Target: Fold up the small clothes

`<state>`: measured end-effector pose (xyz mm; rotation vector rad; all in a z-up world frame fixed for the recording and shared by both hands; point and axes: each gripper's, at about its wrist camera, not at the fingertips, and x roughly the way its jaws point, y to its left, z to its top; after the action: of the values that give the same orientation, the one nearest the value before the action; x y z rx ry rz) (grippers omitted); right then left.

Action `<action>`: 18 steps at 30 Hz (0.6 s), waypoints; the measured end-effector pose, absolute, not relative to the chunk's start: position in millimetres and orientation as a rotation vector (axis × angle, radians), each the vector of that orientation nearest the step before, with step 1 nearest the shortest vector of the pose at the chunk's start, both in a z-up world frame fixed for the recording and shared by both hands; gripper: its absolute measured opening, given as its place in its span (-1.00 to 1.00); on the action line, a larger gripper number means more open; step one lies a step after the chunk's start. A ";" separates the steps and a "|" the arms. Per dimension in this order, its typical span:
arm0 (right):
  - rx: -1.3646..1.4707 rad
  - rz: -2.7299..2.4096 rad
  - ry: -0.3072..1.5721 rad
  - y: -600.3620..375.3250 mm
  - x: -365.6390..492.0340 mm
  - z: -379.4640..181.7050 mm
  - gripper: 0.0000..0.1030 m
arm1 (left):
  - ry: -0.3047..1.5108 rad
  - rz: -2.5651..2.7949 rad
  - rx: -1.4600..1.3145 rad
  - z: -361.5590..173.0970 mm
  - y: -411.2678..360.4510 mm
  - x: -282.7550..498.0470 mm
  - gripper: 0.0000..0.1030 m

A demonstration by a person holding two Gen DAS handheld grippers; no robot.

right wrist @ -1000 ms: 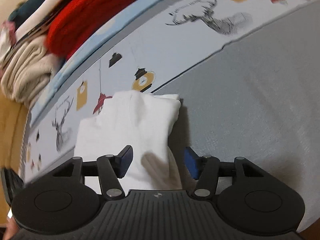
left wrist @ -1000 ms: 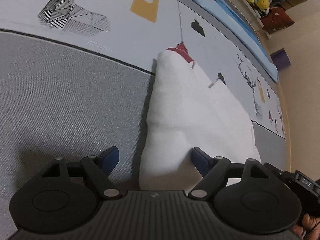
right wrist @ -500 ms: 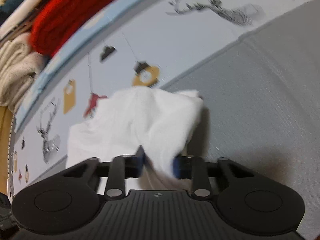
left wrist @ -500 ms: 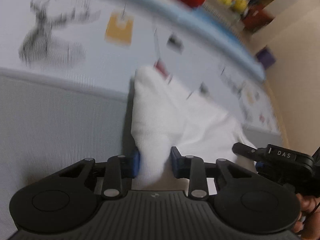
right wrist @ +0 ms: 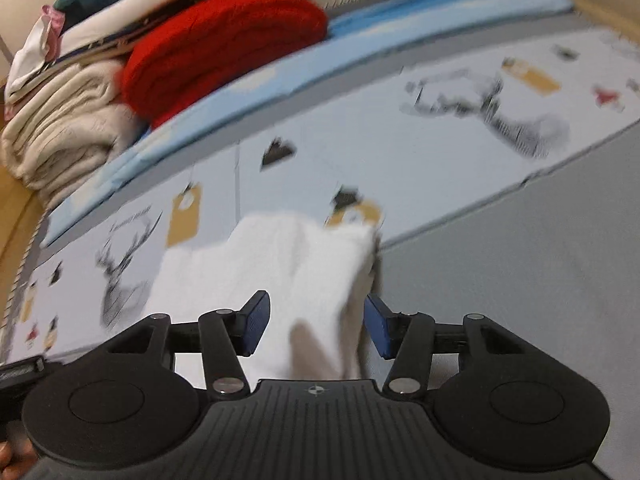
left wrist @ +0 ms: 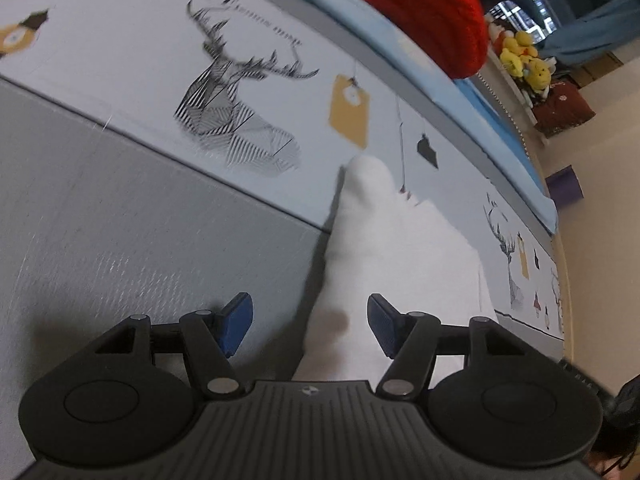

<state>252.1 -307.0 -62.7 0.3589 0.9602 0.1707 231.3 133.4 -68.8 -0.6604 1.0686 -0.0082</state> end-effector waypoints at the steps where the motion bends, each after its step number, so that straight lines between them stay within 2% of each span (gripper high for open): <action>1: 0.354 0.173 0.984 -306.6 250.6 -64.0 0.05 | 1.072 -0.017 -0.669 -68.9 135.1 230.8 0.32; 10: 0.330 0.140 1.184 -303.4 236.6 -82.1 0.05 | 1.227 -0.078 -0.576 -94.1 110.6 225.5 0.28; 11: 0.326 0.139 1.212 -303.8 234.9 -85.3 0.05 | 1.238 -0.089 -0.582 -97.5 107.9 225.5 0.21; 12: 0.327 0.144 1.236 -304.2 233.2 -87.7 0.04 | 1.253 -0.105 -0.592 -100.7 104.9 225.3 -0.08; 13: 0.328 0.154 1.252 -304.0 231.7 -89.3 0.04 | 1.282 -0.130 -0.607 -105.6 100.5 225.1 -0.48; 14: 0.325 0.167 1.262 -303.4 230.8 -89.6 -0.07 | 1.301 -0.151 -0.623 -109.2 97.2 224.7 -0.60; 15: 0.324 0.187 1.265 -302.7 229.8 -88.6 -0.64 | 1.305 -0.192 -0.663 -109.9 94.7 223.9 -0.65; 16: 0.346 0.216 1.252 -303.9 229.5 -85.2 -0.91 | 1.306 -0.233 -0.688 -108.9 92.4 223.4 -0.66; 18: 0.446 0.238 1.118 -313.7 227.8 -65.0 -0.91 | 1.296 -0.294 -0.662 -104.6 85.6 222.5 -0.65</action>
<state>227.8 -313.7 -65.0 0.4465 1.1178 0.2381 222.5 85.6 -104.6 -0.6616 1.2962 -0.2938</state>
